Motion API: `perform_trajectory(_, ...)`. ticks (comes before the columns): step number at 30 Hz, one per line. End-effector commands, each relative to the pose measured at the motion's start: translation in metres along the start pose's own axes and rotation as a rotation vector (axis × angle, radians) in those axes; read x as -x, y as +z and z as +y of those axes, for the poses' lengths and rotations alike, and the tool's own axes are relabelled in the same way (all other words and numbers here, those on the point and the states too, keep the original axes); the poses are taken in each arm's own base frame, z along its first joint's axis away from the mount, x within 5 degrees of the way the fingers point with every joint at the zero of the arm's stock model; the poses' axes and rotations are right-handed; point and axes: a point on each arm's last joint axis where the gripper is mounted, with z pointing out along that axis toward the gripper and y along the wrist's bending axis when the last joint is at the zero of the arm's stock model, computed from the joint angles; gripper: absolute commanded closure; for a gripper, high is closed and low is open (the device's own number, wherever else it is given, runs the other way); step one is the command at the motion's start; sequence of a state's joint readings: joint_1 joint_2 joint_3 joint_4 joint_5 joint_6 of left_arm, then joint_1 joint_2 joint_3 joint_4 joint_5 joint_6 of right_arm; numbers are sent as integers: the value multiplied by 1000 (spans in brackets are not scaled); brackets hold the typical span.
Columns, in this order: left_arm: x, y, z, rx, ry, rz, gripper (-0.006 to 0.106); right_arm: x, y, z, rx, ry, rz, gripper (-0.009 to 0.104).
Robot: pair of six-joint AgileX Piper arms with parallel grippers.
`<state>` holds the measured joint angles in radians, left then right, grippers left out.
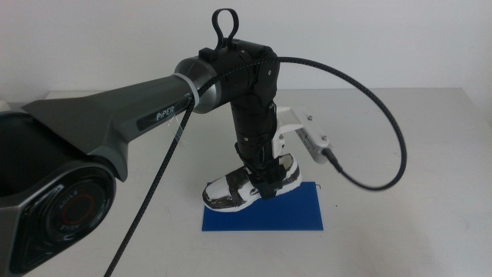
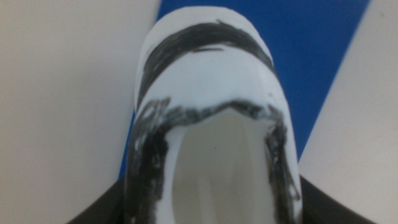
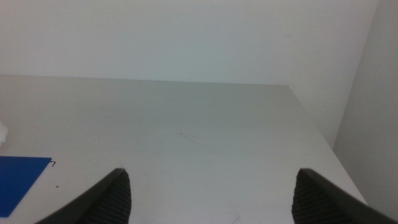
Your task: Use one arm to grab the shoe from the table and place it on the mat.
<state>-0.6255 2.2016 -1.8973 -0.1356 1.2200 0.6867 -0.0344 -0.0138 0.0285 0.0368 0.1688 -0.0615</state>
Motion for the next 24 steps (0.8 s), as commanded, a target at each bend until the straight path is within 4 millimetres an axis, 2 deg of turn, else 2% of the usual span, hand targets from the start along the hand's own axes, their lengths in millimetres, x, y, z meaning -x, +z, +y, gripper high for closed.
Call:
perform_trajectory(1, 0, -39, -11, -25, 121, -26, 102, 11, -3, -1, -12, -21, -109, 29)
perform_trajectory(10, 3, -37, -14, -57, 358, -62, 102, 11, -3, -1, -12, -21, -109, 29)
perform_trajectory(21, 5, -36, -13, -49, 335, -77, 102, 11, -3, -1, -12, -21, -109, 29)
perform_trajectory(24, 5, -29, -13, -64, 309, -67, 102, 11, -3, -1, -12, -21, -109, 29)
